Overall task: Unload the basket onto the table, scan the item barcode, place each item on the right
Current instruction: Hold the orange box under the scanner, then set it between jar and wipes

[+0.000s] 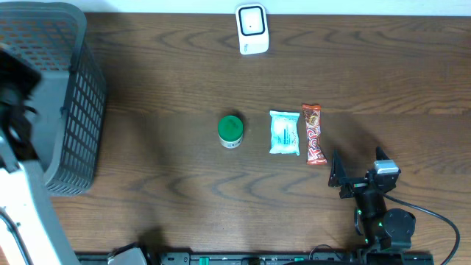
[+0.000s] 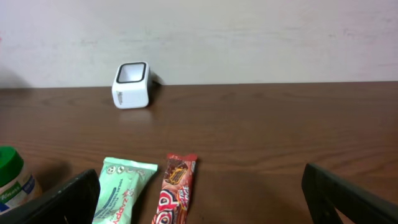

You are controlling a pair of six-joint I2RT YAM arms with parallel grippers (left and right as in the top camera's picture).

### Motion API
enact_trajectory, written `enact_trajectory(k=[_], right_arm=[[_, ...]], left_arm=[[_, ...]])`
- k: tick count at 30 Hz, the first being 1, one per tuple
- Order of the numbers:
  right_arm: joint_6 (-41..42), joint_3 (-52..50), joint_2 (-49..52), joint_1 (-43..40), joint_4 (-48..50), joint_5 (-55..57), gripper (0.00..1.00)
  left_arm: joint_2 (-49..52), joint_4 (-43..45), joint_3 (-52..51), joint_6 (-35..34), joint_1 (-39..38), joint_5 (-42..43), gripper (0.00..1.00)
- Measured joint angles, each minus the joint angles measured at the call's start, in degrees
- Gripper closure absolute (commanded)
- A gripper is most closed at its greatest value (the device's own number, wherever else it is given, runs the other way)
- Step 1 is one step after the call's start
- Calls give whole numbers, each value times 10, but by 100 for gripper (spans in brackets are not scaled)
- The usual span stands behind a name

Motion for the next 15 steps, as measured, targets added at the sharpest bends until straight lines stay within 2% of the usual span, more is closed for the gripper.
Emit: enact_trajectory(k=[6, 15], right_arm=[[0, 0, 0, 0, 0, 0, 1], [0, 0, 0, 0, 0, 0, 1]], left_arm=[[-19, -100, -2, -61, -167, 16, 56], [48, -99, -42, -137, -417, -23, 56]])
